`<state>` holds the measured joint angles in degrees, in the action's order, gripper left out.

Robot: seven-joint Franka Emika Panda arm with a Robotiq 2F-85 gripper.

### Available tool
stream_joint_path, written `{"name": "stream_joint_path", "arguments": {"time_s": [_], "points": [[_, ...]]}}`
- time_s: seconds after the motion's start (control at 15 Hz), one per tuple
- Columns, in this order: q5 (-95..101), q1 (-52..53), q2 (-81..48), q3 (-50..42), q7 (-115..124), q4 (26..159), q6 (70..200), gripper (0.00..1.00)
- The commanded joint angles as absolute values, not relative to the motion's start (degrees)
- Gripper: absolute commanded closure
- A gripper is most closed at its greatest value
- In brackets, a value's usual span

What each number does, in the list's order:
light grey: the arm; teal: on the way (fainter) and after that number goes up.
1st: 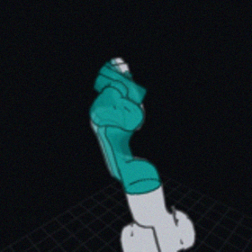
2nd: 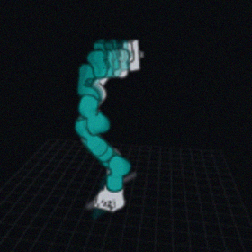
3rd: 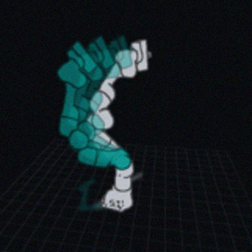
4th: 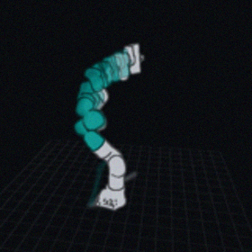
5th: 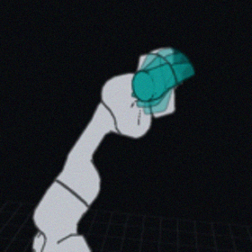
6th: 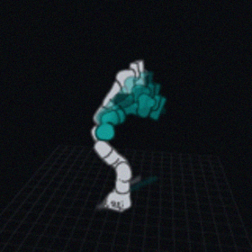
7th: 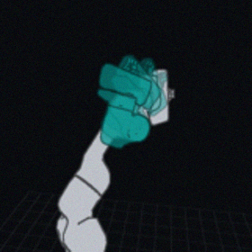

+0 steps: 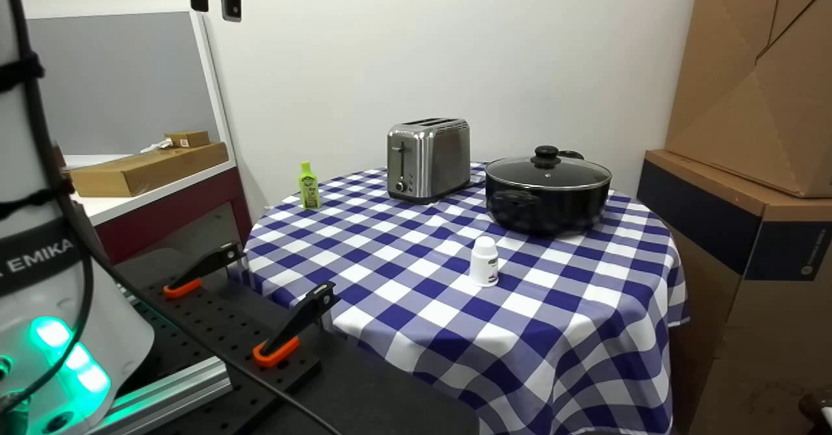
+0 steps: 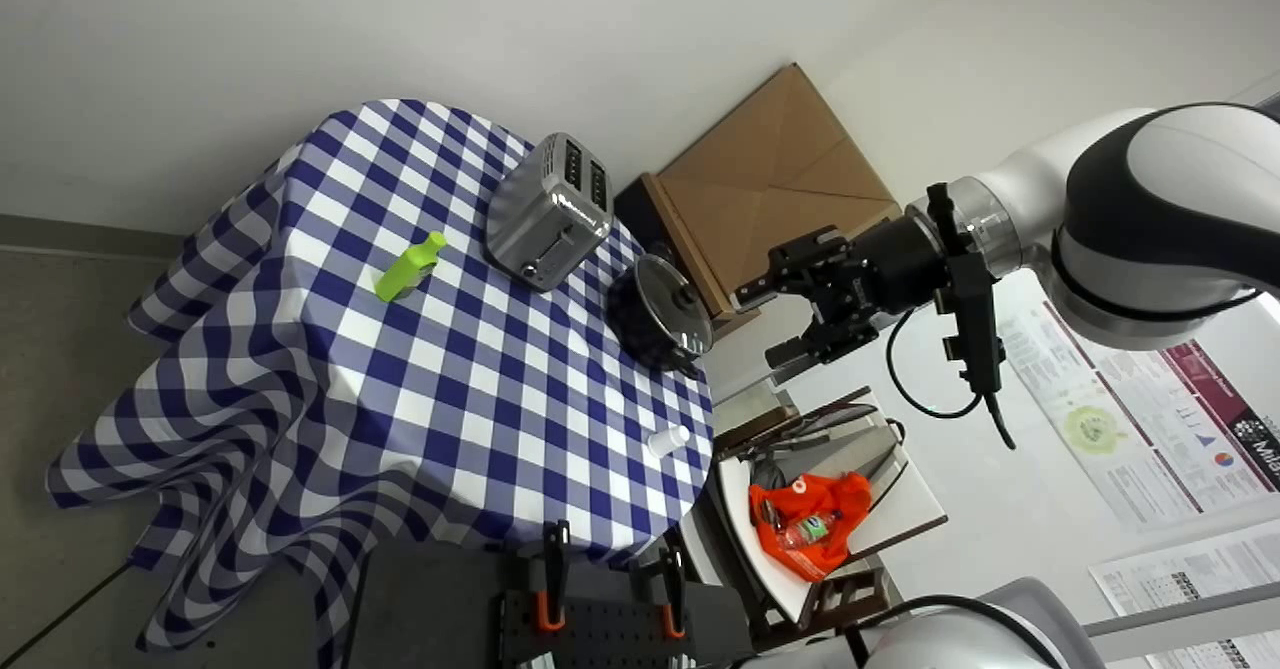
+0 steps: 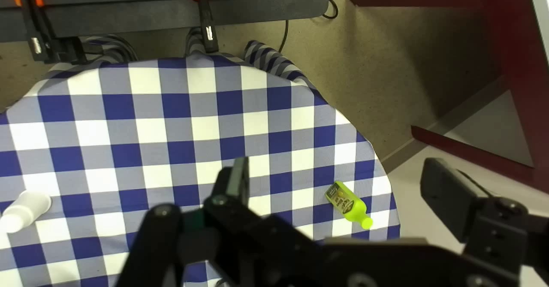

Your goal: Push down the toaster lever

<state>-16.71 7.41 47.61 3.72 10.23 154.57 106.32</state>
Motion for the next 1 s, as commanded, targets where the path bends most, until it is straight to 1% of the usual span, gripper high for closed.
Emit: {"name": "stream_joint_path", "arguments": {"time_s": [0.0,0.33,0.67,0.93], "points": [[-15.5,5.3,46.1,4.2,8.3,154.1,107.4,0.0],[-8.9,3.3,42.6,4.5,4.3,153.8,116.5,0.0],[-0.1,1.3,36.1,6.3,4.5,154.4,132.7,0.0],[4.2,0.1,27.9,7.9,6.3,153.0,143.3,0.0]]}}
